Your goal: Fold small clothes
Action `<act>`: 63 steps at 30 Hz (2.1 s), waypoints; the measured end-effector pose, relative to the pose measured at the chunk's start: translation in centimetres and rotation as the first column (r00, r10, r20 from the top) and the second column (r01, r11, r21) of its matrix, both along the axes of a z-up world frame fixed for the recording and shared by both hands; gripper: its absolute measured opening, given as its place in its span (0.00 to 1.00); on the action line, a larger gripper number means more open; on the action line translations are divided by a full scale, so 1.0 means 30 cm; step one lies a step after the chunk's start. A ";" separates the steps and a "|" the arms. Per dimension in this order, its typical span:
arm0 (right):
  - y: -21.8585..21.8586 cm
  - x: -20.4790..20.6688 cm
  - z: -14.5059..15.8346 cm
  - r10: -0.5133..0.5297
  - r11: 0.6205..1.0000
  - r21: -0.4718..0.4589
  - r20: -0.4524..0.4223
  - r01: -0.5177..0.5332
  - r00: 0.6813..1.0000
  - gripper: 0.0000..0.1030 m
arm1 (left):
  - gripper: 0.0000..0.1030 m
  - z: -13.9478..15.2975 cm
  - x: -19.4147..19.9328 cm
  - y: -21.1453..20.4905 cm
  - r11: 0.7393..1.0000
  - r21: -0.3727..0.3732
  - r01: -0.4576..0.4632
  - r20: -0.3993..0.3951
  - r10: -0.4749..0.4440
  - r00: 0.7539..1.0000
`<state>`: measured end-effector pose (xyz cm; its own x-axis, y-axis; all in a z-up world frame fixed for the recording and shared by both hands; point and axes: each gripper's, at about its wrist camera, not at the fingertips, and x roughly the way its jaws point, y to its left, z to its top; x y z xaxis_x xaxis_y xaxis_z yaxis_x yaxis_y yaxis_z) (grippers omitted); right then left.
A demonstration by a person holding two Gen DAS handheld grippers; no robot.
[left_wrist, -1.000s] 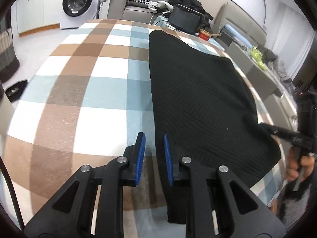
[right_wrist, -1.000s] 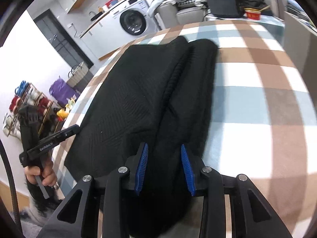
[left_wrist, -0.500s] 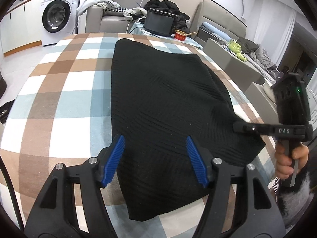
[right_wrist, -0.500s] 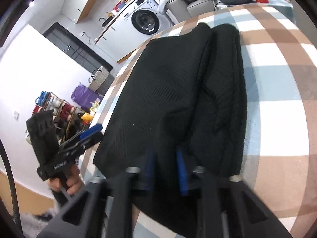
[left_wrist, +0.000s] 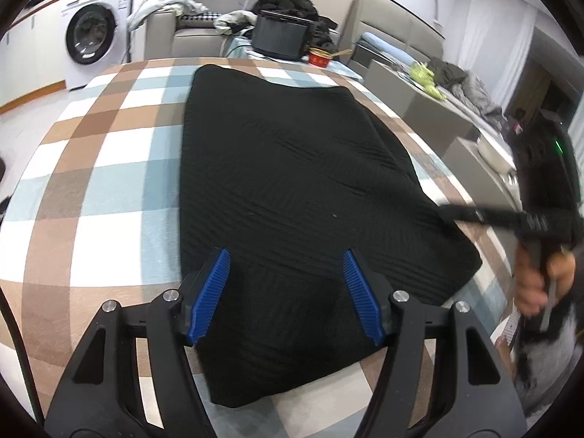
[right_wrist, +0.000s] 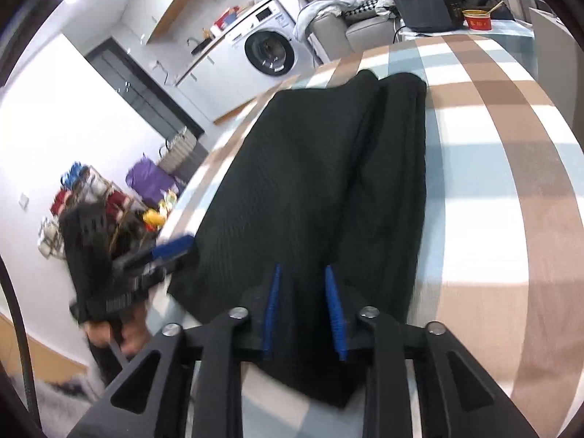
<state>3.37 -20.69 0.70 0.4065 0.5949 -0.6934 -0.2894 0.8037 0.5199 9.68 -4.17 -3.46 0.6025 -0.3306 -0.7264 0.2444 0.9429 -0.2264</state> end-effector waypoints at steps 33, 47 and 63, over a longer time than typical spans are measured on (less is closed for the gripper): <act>0.040 0.507 0.028 -0.116 0.987 -0.102 0.097 0.126 0.989 0.08 | 0.66 -0.058 -0.001 0.008 0.998 0.008 0.062 -0.019 -0.062 0.998; -0.003 0.661 -0.060 -0.161 0.987 -0.031 -0.038 0.160 0.986 0.24 | 0.67 -0.060 0.001 0.002 0.998 0.016 0.061 -0.020 -0.061 0.998; -0.072 0.475 -0.041 -0.188 0.972 -0.137 0.019 0.189 0.982 0.41 | 0.69 -0.062 0.006 0.004 0.998 0.019 0.055 -0.018 -0.054 0.998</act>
<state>17.62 -22.85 -0.53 0.5065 0.4063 -0.7606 -0.1284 0.9078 0.3994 9.85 -4.04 -5.32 0.5710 -0.3484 -0.7434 0.2917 0.9325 -0.2130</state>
